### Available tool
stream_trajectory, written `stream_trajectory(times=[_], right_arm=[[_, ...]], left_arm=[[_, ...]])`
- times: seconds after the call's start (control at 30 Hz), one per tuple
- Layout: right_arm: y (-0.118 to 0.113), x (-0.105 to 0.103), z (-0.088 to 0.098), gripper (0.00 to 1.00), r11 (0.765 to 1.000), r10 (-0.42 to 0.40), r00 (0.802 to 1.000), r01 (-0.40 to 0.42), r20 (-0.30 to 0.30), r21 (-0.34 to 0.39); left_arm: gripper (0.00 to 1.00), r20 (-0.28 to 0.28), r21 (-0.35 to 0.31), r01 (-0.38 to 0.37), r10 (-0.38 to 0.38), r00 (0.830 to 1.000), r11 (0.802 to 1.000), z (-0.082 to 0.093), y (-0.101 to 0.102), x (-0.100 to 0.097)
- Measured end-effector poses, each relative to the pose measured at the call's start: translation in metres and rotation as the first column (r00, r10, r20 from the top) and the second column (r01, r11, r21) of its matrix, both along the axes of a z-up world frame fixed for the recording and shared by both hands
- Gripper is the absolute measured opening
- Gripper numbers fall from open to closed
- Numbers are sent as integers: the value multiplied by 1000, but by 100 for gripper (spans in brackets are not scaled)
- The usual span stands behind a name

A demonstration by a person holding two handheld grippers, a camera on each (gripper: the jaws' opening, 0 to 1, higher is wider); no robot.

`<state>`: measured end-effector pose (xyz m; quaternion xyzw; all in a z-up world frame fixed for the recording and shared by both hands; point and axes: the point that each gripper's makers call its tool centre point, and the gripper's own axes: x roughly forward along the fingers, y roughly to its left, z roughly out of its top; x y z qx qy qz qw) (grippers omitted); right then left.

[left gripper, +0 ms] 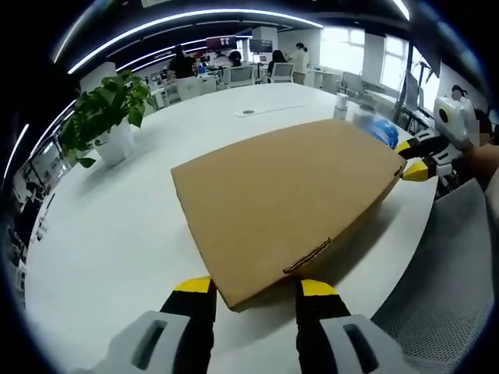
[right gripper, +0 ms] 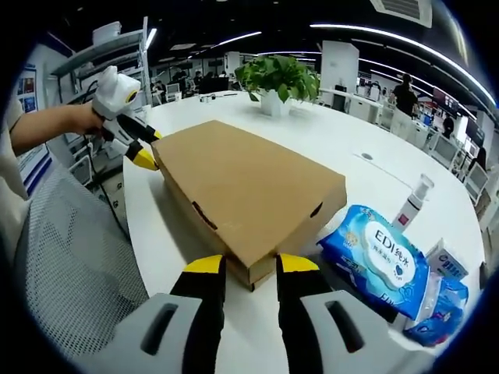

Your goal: Operate the shoe box by opening the lid, removing the specified soft item, and placing it in the target area until the item is outside and the box remains undamaged.

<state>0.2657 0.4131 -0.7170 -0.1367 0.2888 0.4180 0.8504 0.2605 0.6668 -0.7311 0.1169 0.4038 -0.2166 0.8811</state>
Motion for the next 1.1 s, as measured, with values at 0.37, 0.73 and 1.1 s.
stream_trajectory(times=[0.37, 0.73, 1.1], right_arm=[[3, 20, 0, 23, 1000, -7, 1000, 7, 10, -2], [2, 46, 0, 23, 1000, -13, 1000, 14, 20, -15], [-2, 68, -1, 24, 999, -26, 999, 26, 23, -25]], left_arm=[[41, 4, 0, 4, -4, 1000, 1000, 1, 1, 21], [41, 12, -6, 1, -1, 1000, 1000, 3, -4, 45], [40, 11, -10, 7, -7, 1000, 1000, 6, -12, 63]])
